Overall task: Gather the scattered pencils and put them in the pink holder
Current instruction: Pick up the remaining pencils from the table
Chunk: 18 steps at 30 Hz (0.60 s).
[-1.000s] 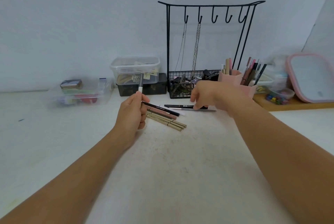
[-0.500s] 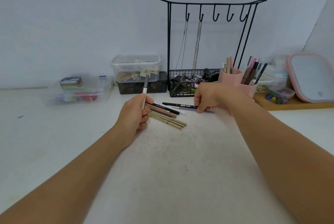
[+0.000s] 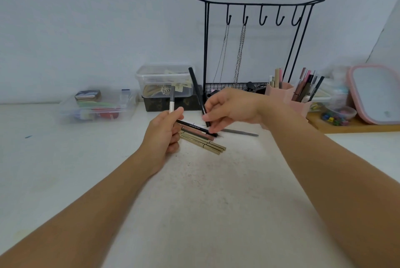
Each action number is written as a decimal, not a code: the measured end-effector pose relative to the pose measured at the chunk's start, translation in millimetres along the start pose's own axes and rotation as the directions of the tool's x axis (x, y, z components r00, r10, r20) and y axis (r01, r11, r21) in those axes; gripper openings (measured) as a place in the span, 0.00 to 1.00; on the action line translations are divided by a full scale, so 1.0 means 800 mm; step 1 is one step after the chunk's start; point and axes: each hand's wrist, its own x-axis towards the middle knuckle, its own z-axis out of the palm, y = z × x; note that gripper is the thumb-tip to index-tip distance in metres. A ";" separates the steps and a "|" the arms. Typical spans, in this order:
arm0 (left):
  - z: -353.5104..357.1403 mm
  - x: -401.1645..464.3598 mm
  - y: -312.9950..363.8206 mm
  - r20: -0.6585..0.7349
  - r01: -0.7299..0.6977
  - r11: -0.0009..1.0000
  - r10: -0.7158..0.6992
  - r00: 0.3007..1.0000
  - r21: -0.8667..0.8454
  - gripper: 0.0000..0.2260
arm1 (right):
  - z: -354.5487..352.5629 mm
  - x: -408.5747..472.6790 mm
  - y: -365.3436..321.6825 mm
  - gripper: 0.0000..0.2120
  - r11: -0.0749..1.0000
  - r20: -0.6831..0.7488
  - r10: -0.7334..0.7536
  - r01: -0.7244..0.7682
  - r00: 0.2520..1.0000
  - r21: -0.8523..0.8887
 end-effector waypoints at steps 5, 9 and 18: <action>0.001 0.003 -0.002 0.014 -0.062 0.996 0.063 0.998 -0.066 0.11 | 0.040 0.013 -0.006 0.05 0.985 0.015 -0.042 0.038 0.999 0.168; 0.000 0.004 -0.004 0.033 -0.091 0.995 0.093 0.995 -0.047 0.13 | 0.062 0.020 -0.002 0.05 0.989 -0.066 -0.075 0.082 0.995 0.123; -0.006 0.007 -0.012 -0.008 -0.147 0.981 0.150 0.989 0.128 0.15 | 0.101 0.027 -0.003 0.04 0.986 -0.232 -0.158 0.142 0.960 -0.081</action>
